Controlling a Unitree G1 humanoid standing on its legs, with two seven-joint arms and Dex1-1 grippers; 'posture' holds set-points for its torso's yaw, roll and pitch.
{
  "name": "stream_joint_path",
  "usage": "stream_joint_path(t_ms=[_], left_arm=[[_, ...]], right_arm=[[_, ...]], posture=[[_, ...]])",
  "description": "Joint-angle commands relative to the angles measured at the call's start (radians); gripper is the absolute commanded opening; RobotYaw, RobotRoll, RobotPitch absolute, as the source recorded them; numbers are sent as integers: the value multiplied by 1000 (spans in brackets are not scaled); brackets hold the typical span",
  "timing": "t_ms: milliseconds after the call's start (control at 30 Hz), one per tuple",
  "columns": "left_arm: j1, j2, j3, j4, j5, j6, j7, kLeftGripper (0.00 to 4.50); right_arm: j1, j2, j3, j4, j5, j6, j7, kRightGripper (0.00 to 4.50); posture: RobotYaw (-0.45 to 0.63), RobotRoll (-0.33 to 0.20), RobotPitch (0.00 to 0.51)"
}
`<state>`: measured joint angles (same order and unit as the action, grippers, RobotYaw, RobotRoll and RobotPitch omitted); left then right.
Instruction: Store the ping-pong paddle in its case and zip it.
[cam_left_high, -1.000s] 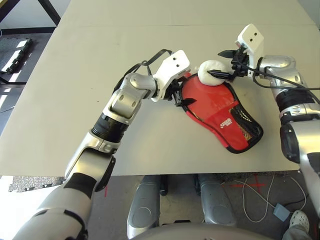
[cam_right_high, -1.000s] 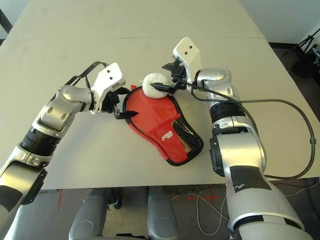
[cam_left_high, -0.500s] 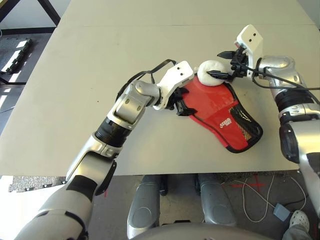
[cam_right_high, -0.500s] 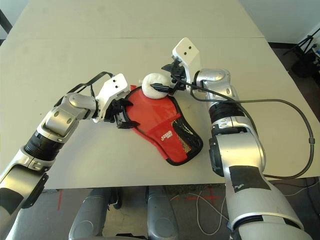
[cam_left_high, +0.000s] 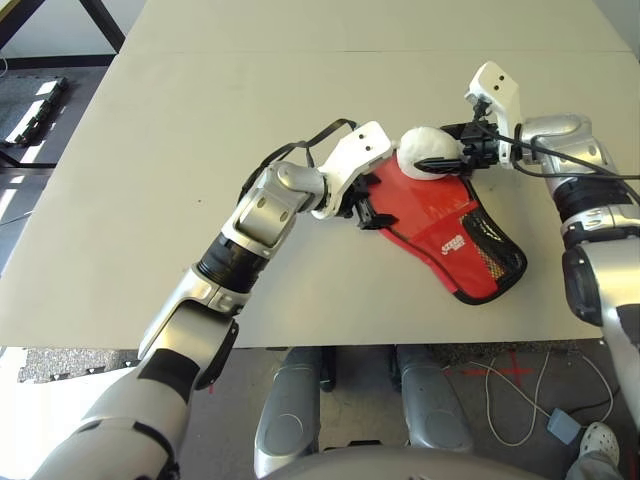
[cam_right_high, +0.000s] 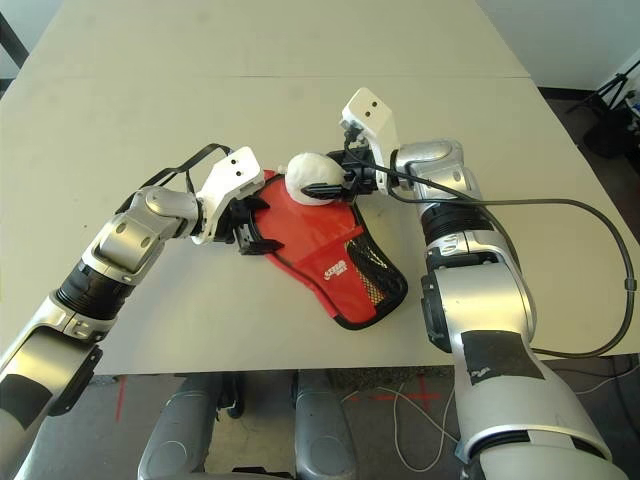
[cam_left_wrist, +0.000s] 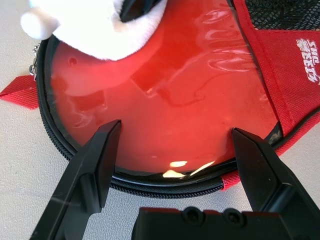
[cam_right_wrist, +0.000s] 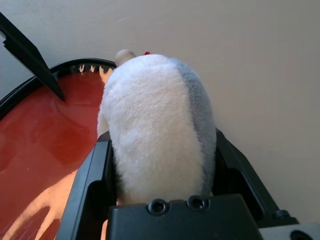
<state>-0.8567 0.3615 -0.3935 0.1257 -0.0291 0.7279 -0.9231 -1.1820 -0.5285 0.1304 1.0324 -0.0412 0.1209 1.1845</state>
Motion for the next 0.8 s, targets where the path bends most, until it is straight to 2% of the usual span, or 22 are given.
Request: stream_joint_path(t_ms=[33,200,300,533,800], left_arm=[[21,3,-35,33,18,24,5,4500],[20,-1,-39,34,17,27,6,4500],[21,-2,-43,33,17,29,5,4500],[21,-5,-49,32,15,31,6,4500],[22,-8,-49,35,15,32,10,4500]], right_arm=[[2,-11,1,21,-20,4,-35,2139],[-22,-16,-20,51,-18,-3,-112,842],[-43,-29,-23,86,-27,-14,-169,428],[-64,-72,-19,141,-45,-38,-215,368],[-62,-154,-19,162,-66,-45,-181,366]], posture=[[31,0,302],[27,0,304],[27,0,305],[25,0,305],[20,0,311]])
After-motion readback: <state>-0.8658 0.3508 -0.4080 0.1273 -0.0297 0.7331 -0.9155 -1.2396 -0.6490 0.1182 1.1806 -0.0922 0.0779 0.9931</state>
